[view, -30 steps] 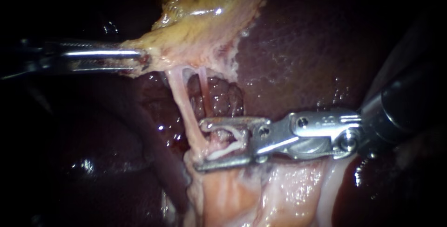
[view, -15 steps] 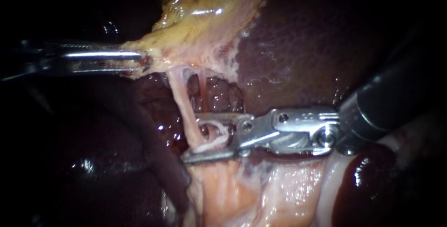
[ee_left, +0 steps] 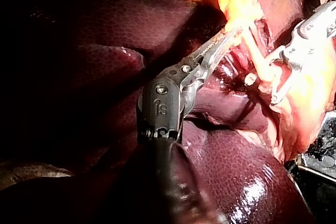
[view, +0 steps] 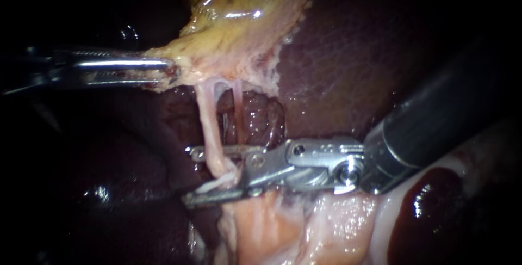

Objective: Clipping first clip left tube

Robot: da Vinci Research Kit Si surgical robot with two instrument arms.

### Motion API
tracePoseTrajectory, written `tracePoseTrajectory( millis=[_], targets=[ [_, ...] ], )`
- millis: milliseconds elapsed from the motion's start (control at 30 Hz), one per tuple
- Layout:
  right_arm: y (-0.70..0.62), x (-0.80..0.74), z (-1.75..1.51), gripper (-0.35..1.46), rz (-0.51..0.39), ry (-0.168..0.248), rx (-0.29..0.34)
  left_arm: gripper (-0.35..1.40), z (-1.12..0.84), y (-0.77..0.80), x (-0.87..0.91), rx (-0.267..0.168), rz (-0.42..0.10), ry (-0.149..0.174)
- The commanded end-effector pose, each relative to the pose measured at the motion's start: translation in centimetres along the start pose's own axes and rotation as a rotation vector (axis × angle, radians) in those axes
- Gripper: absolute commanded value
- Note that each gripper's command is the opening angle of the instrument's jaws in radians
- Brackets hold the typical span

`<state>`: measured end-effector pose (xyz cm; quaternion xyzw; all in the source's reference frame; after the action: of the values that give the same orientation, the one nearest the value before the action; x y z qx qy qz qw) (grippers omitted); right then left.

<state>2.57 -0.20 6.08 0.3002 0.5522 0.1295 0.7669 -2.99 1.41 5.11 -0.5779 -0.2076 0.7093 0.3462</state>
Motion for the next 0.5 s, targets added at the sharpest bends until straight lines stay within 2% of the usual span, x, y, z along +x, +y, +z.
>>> tracePoseTrajectory(
  millis=[33, 333, 500],
  targets=[
    [-0.03, 0.04, -0.01, 0.49, -0.005, 0.006, 0.006, -0.35, 0.00, 0.00, 0.00, 0.000, 0.000, 0.000],
    [-0.35, 0.20, 0.04, 0.49, -0.015, 0.035, 0.074, -0.35, -0.02, -0.01, -0.01, -0.001, 0.000, -0.001],
    [-0.42, 0.23, 0.05, 0.48, -0.019, 0.034, 0.085, -0.35, -0.02, -0.01, -0.01, -0.001, 0.000, -0.001]
  ],
)
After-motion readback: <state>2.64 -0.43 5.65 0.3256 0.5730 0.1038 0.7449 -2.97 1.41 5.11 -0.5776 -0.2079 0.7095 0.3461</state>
